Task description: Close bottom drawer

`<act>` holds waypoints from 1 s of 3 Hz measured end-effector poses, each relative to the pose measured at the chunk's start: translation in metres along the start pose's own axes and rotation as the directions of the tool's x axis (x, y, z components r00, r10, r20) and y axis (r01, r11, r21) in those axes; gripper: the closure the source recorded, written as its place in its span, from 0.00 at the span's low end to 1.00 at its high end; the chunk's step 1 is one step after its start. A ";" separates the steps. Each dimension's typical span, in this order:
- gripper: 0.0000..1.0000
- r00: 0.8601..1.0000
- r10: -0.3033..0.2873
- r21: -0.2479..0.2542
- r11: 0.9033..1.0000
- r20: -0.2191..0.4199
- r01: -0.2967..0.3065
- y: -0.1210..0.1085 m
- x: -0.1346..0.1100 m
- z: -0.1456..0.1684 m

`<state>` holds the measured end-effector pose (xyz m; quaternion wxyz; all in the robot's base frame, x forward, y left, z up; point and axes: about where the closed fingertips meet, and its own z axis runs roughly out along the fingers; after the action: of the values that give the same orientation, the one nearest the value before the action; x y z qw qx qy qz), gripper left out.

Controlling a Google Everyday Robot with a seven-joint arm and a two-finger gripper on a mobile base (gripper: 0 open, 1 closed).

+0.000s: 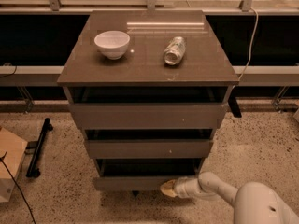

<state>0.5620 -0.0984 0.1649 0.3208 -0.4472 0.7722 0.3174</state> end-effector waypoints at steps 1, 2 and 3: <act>0.81 1.000 0.000 0.001 1.000 0.000 0.000 0.000 0.000 0.000; 0.58 0.999 -0.034 0.051 0.998 0.036 0.032 -0.013 -0.014 0.006; 0.34 0.995 -0.065 0.098 0.993 0.073 0.058 -0.022 -0.026 0.008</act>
Offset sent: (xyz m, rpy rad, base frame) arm 0.0474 0.0078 0.0137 0.0099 -0.1628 -0.0724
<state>0.5934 -0.0883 0.1765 0.3806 -0.4425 0.7597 0.2867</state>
